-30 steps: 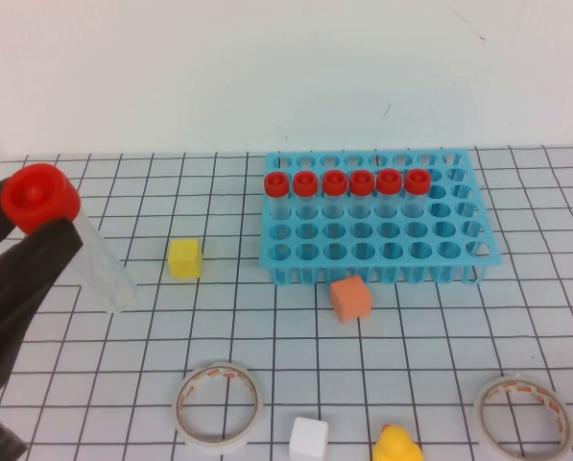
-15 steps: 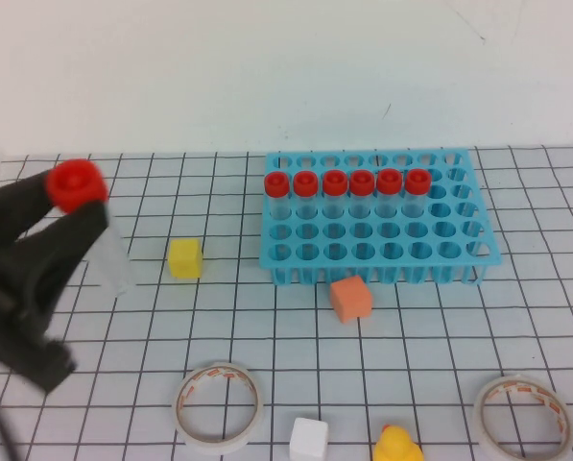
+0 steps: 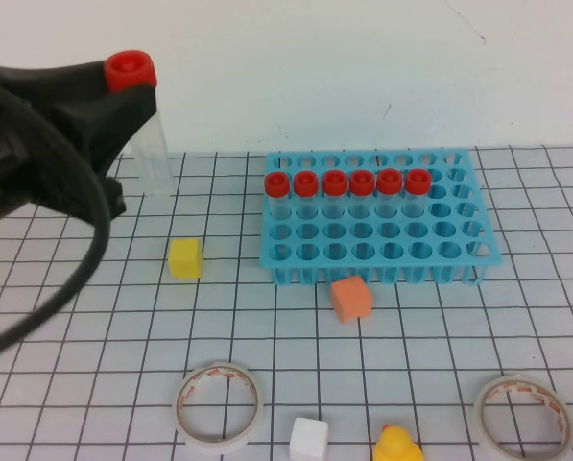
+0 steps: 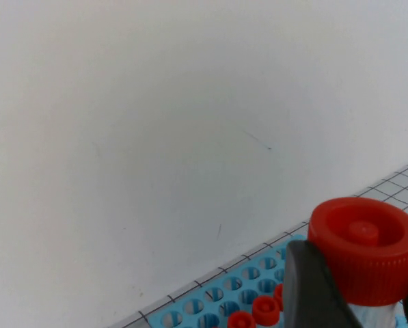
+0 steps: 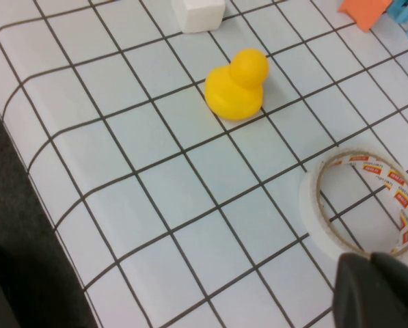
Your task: Place the test tubes
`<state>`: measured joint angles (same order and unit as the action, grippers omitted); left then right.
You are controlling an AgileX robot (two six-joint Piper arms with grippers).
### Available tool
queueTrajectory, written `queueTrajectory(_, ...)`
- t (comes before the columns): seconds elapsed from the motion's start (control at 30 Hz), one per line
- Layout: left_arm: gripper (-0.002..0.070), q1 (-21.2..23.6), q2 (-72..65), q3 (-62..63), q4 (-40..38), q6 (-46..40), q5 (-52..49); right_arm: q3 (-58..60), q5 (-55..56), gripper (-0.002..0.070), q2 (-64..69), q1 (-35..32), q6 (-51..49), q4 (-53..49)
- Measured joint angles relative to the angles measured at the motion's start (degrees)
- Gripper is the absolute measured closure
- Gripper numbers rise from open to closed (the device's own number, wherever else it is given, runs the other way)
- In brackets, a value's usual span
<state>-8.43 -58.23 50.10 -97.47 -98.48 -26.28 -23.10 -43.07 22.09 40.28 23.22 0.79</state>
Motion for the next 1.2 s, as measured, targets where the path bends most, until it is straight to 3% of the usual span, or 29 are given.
queueTrajectory(0.2, 0.0425, 0.0, -4.0, 1.7, 0.0, 2.7, 1.0, 0.0, 0.0, 0.0675, 0.0, 0.0, 0.0, 0.0)
queueTrajectory(0.33, 0.0425, -1.4, -6.2, 3.6, 0.0, 3.6, -4.4, 0.0, 0.0, 0.0675, 0.0, 0.0, 0.0, 0.0)
queueTrajectory(0.5, 0.0425, -9.5, -10.8, 8.4, 0.5, 4.4, -3.7, 0.0, 0.0, 0.0675, 0.0, 0.0, 0.0, 0.0)
queueTrajectory(0.57, 0.0425, -13.2, -13.1, 11.3, 4.9, 8.1, -0.4, 0.0, 0.0, 0.0675, 0.0, 0.0, 0.0, 0.0)
queueTrajectory(0.63, 0.0425, -16.5, -15.8, 15.3, 14.3, 17.1, 4.9, 0.0, 0.0, 0.0675, 0.0, 0.0, 0.0, 0.0)
queueTrajectory(0.83, 0.0425, -27.6, -25.2, 22.2, 58.5, 69.6, 26.3, 0.0, 0.0, 0.0676, 0.0, 0.0, 0.0, 0.0)
queueTrajectory(0.9, 0.0425, -31.0, -28.6, 22.6, 64.7, 76.9, 32.8, 0.0, 0.0, 0.0676, 0.0, 0.0, 0.0, 0.0)
queueTrajectory(1.0, 0.0425, -34.6, -33.6, 22.8, 69.9, 81.2, 39.4, 0.0, 0.0, 0.0676, 0.0, 0.0, 0.0, 0.0)
queueTrajectory(1.2, 0.0425, -37.1, -45.3, 24.3, 78.7, 97.2, 48.3, 0.0, 0.0, 0.0676, 0.0, 0.0, 0.0, 0.0)
